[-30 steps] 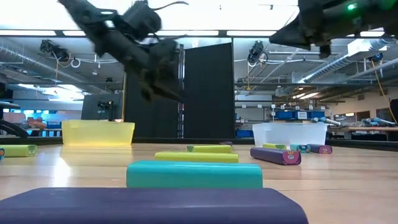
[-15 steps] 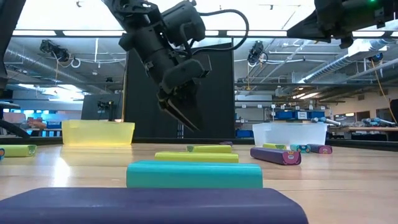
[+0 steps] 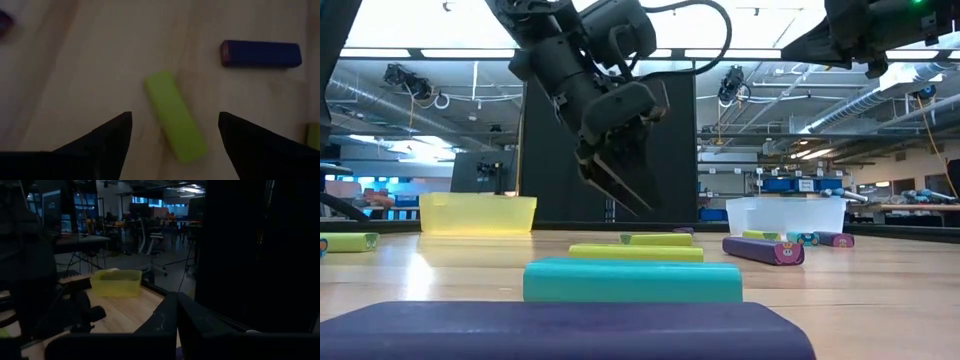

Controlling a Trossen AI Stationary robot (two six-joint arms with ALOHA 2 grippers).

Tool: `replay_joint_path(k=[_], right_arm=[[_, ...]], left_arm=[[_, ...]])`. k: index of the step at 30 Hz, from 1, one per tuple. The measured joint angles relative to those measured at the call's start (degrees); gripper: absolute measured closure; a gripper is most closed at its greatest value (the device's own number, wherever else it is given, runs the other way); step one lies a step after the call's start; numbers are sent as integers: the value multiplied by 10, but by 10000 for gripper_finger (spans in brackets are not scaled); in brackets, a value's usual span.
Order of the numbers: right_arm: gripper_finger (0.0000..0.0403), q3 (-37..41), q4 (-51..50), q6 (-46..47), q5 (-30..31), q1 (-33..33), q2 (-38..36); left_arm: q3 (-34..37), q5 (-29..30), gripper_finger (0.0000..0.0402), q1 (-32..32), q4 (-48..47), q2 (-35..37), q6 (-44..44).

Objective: Sort blocks
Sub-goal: Put the light green block into the yellow transparent bin

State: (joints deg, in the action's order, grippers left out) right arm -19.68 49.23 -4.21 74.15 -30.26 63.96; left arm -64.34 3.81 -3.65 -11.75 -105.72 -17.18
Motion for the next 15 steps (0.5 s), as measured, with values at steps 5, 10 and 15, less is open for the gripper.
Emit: replay_joint_path(k=[5,10,15], right_arm=[[389,0,0,0,0,0,0],[389,0,0,6,-1,0,0],[389,0,0,5,0,0,0]], left_arm=[[0,0,94,-5,6,-16,-11],[0,5,94,-5,28,-19,-11],[0,6,94,-5,32,-24,-11]])
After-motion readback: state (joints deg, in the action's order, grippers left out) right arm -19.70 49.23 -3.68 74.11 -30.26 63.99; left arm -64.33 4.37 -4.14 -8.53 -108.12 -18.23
